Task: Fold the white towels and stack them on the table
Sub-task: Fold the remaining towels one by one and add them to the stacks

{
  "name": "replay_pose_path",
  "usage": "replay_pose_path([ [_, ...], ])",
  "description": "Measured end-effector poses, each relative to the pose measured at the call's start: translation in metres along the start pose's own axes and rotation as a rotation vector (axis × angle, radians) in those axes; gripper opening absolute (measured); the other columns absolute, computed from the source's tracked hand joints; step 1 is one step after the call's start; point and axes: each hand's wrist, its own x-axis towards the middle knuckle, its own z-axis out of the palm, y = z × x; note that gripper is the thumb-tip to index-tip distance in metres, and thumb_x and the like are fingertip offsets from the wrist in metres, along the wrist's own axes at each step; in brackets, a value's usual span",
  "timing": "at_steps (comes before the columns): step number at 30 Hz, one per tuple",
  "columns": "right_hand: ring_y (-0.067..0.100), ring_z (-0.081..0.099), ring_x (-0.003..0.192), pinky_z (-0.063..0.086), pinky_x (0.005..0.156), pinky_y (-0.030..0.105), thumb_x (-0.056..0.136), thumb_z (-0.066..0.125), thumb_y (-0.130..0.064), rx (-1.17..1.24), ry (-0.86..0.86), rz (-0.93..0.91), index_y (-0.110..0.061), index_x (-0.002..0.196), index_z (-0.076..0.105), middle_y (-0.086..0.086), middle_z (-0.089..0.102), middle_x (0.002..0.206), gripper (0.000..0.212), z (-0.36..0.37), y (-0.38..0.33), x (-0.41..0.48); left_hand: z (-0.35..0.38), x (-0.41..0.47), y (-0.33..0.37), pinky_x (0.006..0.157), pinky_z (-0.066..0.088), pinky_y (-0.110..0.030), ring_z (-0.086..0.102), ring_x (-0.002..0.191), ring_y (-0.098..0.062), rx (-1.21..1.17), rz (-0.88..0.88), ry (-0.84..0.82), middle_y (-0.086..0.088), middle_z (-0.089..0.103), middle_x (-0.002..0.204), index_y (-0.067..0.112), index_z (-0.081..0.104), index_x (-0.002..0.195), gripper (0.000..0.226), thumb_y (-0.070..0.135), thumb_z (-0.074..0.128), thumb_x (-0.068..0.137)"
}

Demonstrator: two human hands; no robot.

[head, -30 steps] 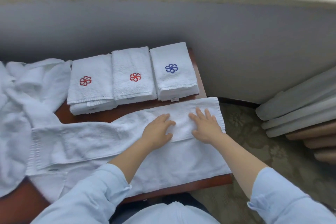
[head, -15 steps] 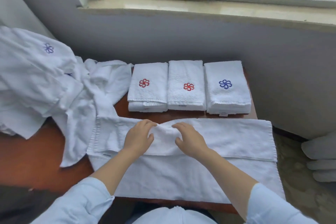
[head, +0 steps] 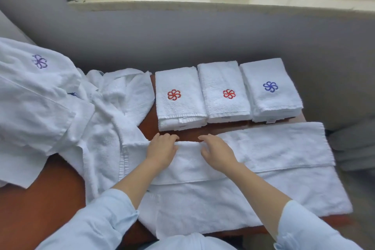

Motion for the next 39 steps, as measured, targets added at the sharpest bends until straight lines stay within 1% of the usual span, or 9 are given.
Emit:
replay_pose_path([
  [3, 0.020, 0.041, 0.136, 0.034, 0.108, 0.030, 0.091, 0.054, -0.017, -0.011, 0.013, 0.003, -0.020, 0.142, 0.049, -0.004, 0.055, 0.138, 0.051, 0.000, -0.005, 0.000, -0.005, -0.003, -0.007, 0.070, 0.040, -0.032, 0.062, 0.089, -0.022, -0.141, 0.068, 0.014, 0.010, 0.059, 0.106, 0.028, 0.059, 0.107, 0.017, 0.030, 0.049, 0.093],
  [5, 0.019, 0.041, 0.136, 0.025, 0.115, 0.033, 0.085, 0.054, -0.013, -0.024, -0.008, -0.027, -0.020, 0.140, 0.050, -0.005, 0.055, 0.136, 0.056, 0.000, -0.011, 0.001, -0.010, -0.010, -0.015, 0.062, 0.038, -0.030, 0.060, 0.077, -0.018, -0.184, 0.147, 0.082, 0.011, 0.059, 0.094, 0.027, 0.057, 0.094, 0.010, 0.029, 0.053, 0.085],
  [9, 0.015, 0.048, 0.126, 0.015, 0.121, 0.040, 0.084, 0.052, -0.009, -0.068, 0.029, -0.052, -0.021, 0.128, 0.060, -0.006, 0.061, 0.126, 0.046, 0.001, -0.025, 0.012, -0.018, -0.020, -0.027, 0.064, 0.046, -0.034, 0.059, 0.073, -0.019, -0.223, 0.207, 0.139, 0.010, 0.061, 0.092, 0.024, 0.059, 0.093, 0.012, 0.024, 0.057, 0.081],
  [13, 0.023, 0.055, 0.093, 0.034, 0.082, 0.024, 0.083, 0.054, -0.007, -0.173, 0.265, -0.032, -0.017, 0.101, 0.070, -0.001, 0.063, 0.093, 0.026, -0.004, -0.027, 0.016, -0.021, -0.025, -0.034, 0.067, 0.047, -0.032, 0.060, 0.076, -0.018, -0.252, 0.204, 0.146, 0.012, 0.061, 0.100, 0.025, 0.060, 0.102, 0.018, 0.024, 0.060, 0.084],
  [18, 0.024, 0.050, 0.106, 0.038, 0.086, 0.028, 0.089, 0.053, -0.005, -0.182, 0.370, 0.028, -0.017, 0.119, 0.066, 0.002, 0.058, 0.107, 0.035, 0.003, -0.029, 0.007, -0.028, -0.017, -0.051, 0.081, 0.044, -0.032, 0.061, 0.104, -0.020, 0.027, 0.059, 0.044, 0.007, 0.054, 0.124, 0.030, 0.047, 0.136, 0.045, 0.021, 0.052, 0.092],
  [22, 0.014, 0.044, 0.123, 0.046, 0.086, 0.029, 0.092, 0.054, -0.014, -0.093, 0.163, -0.032, -0.024, 0.127, 0.060, -0.008, 0.050, 0.131, 0.037, 0.017, -0.045, 0.000, -0.029, -0.015, -0.070, 0.092, 0.040, -0.032, 0.051, 0.116, -0.020, 0.244, -0.060, 0.066, 0.003, 0.049, 0.129, 0.030, 0.038, 0.142, 0.056, 0.010, 0.047, 0.091],
  [29, 0.016, 0.033, 0.139, 0.042, 0.102, 0.033, 0.095, 0.051, -0.023, -0.165, -0.218, -0.131, -0.029, 0.146, 0.045, -0.008, 0.039, 0.151, 0.052, 0.051, -0.074, -0.002, -0.027, -0.038, -0.105, 0.091, 0.039, -0.033, 0.055, 0.112, -0.019, 0.204, -0.136, 0.052, 0.006, 0.061, 0.119, 0.029, 0.052, 0.126, 0.037, 0.038, 0.055, 0.090],
  [33, 0.021, 0.023, 0.145, 0.035, 0.110, 0.037, 0.096, 0.050, -0.025, -0.259, -0.259, -0.101, -0.028, 0.152, 0.034, 0.002, 0.027, 0.157, 0.058, 0.064, -0.085, -0.001, -0.031, -0.050, -0.127, 0.075, 0.042, -0.033, 0.062, 0.098, -0.024, -0.015, -0.219, 0.090, 0.003, 0.068, 0.108, 0.028, 0.055, 0.114, 0.018, 0.036, 0.047, 0.099],
  [39, 0.025, 0.019, 0.144, 0.023, 0.116, 0.044, 0.088, 0.060, -0.031, -0.300, -0.279, -0.139, -0.029, 0.147, 0.040, 0.001, 0.029, 0.152, 0.062, 0.076, -0.097, 0.000, -0.040, -0.058, -0.136, 0.078, 0.040, -0.033, 0.054, 0.108, -0.022, -0.013, -0.217, 0.279, -0.001, 0.054, 0.122, 0.024, 0.053, 0.127, 0.028, 0.023, 0.050, 0.099],
])
